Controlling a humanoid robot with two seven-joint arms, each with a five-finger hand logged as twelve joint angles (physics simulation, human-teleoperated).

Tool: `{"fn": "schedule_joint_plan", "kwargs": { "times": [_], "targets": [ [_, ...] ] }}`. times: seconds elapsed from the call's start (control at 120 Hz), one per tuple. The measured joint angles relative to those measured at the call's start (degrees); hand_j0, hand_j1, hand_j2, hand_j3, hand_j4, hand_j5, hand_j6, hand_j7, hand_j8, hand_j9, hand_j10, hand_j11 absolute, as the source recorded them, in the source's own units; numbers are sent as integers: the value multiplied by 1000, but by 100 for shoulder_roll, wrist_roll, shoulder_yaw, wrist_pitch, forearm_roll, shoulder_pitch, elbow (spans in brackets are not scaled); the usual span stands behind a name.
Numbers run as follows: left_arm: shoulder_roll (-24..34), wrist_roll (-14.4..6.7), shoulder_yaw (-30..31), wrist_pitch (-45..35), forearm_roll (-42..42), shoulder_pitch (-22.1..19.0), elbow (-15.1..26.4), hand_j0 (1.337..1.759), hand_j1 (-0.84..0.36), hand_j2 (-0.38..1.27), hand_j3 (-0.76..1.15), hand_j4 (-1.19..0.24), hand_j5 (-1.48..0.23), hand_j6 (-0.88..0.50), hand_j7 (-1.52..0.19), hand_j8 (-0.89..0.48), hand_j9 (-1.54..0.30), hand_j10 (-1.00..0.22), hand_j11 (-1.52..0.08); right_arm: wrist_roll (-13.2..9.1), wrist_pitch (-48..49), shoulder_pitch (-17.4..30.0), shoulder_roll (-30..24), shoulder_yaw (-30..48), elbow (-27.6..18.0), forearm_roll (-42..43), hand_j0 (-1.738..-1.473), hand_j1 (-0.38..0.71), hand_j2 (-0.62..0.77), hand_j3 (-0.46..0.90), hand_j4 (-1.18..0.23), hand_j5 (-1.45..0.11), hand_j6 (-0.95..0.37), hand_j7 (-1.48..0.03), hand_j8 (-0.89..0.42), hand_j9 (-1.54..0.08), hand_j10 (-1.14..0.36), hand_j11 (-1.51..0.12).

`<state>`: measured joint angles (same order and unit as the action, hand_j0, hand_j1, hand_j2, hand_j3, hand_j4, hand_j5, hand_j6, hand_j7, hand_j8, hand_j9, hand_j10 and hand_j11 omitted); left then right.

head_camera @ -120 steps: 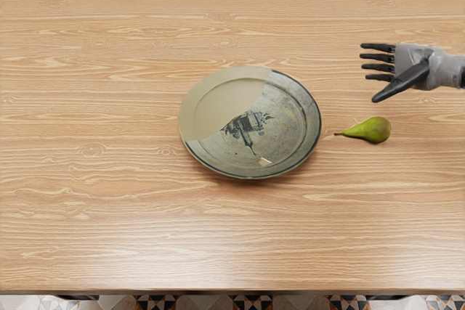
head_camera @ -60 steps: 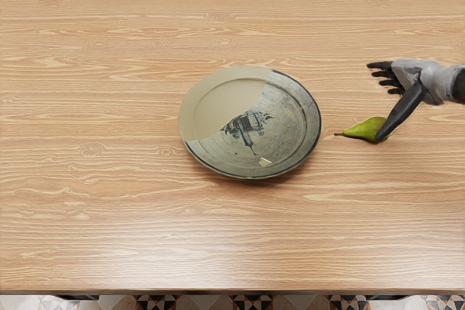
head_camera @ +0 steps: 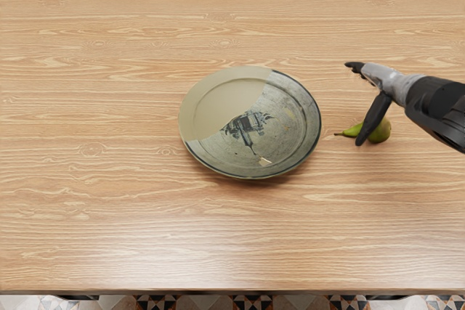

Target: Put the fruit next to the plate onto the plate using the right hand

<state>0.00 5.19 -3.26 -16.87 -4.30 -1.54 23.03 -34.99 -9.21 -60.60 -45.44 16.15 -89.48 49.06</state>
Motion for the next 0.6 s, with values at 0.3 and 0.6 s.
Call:
{"fn": "schedule_joint_plan", "kwargs": {
  "times": [0.3, 0.6],
  "targets": [
    [0, 0, 0, 0, 2, -3, 0, 1658, 349, 0, 0, 0, 0, 0, 0, 0, 0, 0, 0, -1, -216, -999, 27, -1570, 18, 230, -1658, -349, 2, 0, -4, -1, -6, 0, -5, 0, -3, 0],
    [0, 0, 0, 0, 0, 1, 0, 1658, 349, 0, 0, 0, 0, 0, 0, 0, 0, 0, 0, -1, -964, -1083, 35, -2117, 229, 391, -1658, -349, 2, 0, -4, -1, -6, 0, -5, 0, -4, 0]
  ]
}}
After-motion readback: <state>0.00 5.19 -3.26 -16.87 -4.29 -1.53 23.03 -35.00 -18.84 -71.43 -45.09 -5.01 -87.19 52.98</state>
